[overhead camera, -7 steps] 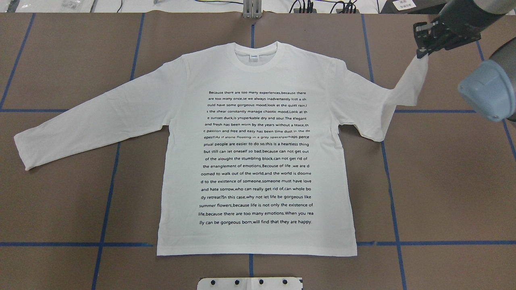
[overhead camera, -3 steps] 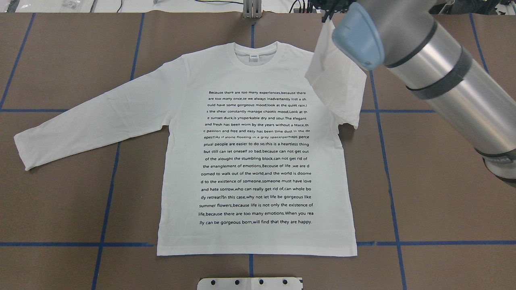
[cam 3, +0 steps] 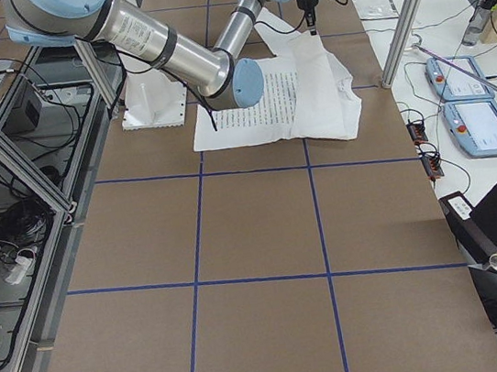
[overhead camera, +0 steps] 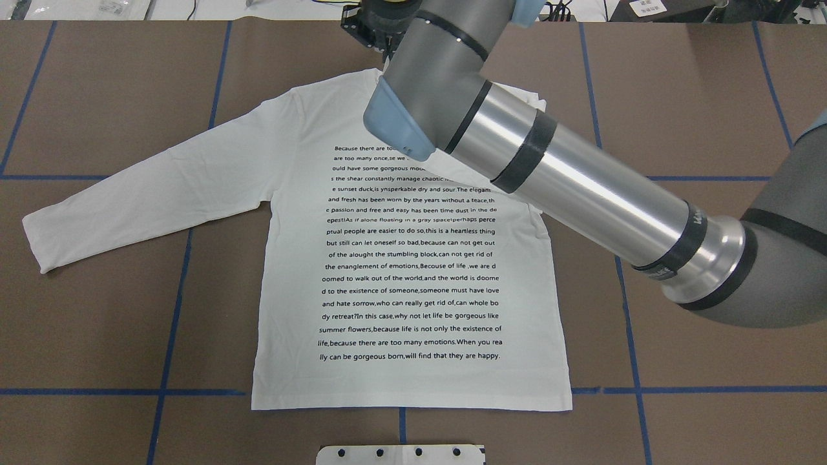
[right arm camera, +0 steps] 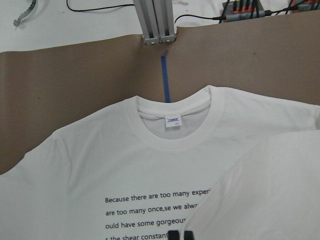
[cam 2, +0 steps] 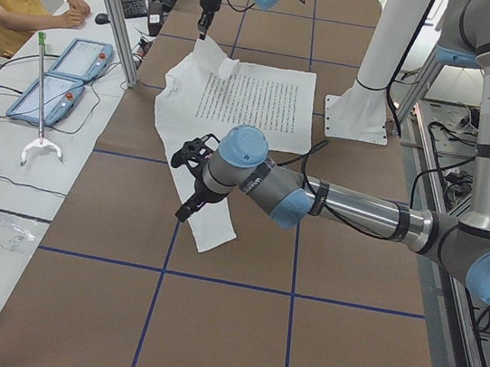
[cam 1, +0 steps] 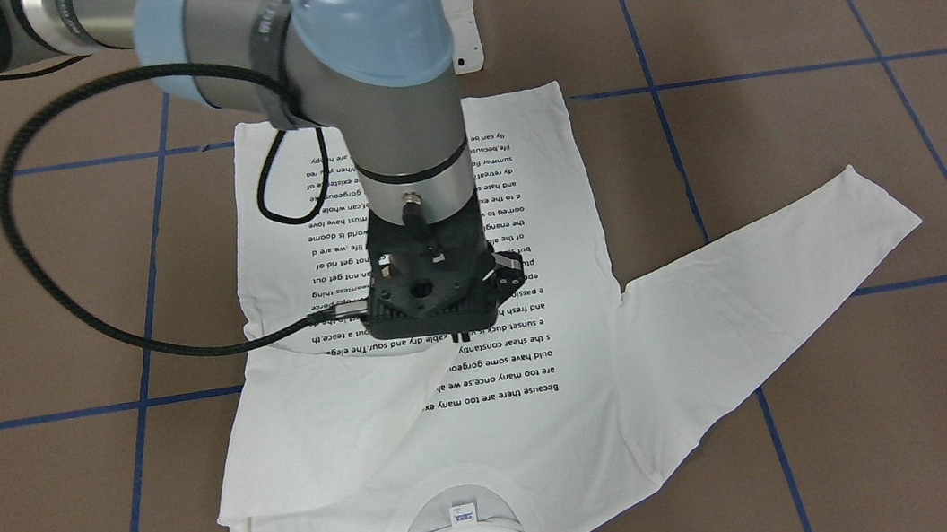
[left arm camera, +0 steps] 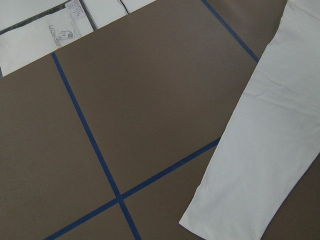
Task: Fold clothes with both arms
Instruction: 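Lift the sleeve with the right gripper and fold it across the shirt body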
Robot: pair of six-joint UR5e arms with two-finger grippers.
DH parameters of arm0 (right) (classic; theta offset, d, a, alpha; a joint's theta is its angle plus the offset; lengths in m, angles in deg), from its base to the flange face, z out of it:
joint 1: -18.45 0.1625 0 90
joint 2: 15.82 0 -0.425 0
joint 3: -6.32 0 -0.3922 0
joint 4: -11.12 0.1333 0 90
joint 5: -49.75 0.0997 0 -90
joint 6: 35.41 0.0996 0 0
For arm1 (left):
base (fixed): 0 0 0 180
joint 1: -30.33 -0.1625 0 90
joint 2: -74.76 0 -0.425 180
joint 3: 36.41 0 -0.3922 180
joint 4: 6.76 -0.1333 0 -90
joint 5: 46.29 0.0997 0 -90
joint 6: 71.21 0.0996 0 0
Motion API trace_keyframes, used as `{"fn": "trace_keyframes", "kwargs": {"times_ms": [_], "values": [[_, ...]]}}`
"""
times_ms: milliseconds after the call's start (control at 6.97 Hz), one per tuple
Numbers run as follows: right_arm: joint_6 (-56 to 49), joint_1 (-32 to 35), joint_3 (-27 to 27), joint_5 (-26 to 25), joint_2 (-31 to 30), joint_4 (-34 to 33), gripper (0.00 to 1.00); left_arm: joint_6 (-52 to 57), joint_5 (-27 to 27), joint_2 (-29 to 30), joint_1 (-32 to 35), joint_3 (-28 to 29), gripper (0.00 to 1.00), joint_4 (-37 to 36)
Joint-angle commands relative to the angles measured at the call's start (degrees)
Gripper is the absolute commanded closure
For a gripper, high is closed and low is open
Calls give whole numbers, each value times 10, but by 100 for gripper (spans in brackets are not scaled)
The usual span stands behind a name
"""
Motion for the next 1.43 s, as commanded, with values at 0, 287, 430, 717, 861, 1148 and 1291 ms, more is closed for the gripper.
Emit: {"fn": "trace_keyframes", "kwargs": {"times_ms": [0,287,430,717,861,1148,1291], "values": [[56,-70,-77,-97,43,63,100,0,0,-1,1,1,0,0],[86,-92,-146,-135,72,121,100,1,0,-1,0,8,0,0],[95,-95,-152,-141,78,122,100,1,0,-1,0,9,0,0],[102,-94,-190,-144,108,123,1,0,0,-1,1,9,0,0],[103,-93,-198,-144,115,123,0,-1,0,-1,0,10,0,0],[103,-70,-198,-130,135,117,0,-6,2,2,0,11,0,-8],[85,-43,-197,-82,127,102,0,-4,0,5,0,19,0,0]]}}
